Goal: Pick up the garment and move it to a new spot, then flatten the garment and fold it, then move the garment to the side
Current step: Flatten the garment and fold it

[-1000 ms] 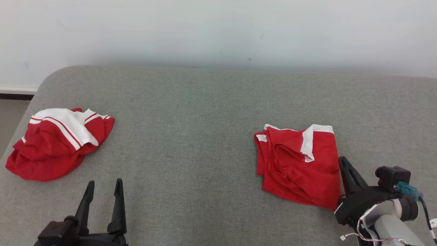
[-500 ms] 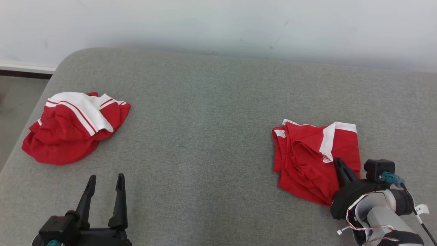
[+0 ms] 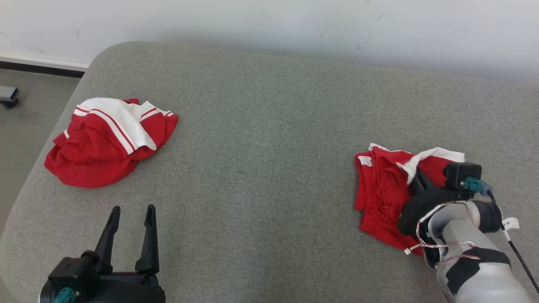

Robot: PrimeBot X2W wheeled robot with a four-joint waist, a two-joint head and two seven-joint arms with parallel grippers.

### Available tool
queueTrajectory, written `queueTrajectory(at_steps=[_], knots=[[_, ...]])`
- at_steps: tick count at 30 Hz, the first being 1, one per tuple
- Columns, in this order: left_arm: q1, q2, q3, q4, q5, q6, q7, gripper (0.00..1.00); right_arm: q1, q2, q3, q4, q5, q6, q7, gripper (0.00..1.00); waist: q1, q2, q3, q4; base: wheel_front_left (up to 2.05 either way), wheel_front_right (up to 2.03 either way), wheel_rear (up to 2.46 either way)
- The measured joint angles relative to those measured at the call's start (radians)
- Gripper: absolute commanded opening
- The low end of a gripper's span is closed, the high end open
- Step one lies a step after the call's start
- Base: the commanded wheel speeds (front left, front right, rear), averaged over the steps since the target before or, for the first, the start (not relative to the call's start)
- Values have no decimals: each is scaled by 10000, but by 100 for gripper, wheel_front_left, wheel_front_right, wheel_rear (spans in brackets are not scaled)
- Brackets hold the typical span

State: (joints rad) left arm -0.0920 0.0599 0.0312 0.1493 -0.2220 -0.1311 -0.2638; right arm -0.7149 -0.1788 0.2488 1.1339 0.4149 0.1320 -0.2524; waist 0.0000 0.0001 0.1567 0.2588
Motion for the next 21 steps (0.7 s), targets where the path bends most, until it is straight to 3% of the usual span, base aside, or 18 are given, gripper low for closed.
queueTrajectory(at_steps=[14, 21], knots=[[-60, -35, -150, 111, -69, 0, 0, 100, -444, 1028, 370, 104, -255, 0, -90, 0, 0, 0, 81, 294, 0, 0, 0], [-2, -21, 36, 100, -33, 0, 0, 100, -148, 1139, 376, -1254, -238, 0, -90, 0, 0, 0, -43, -123, 0, 0, 0]])
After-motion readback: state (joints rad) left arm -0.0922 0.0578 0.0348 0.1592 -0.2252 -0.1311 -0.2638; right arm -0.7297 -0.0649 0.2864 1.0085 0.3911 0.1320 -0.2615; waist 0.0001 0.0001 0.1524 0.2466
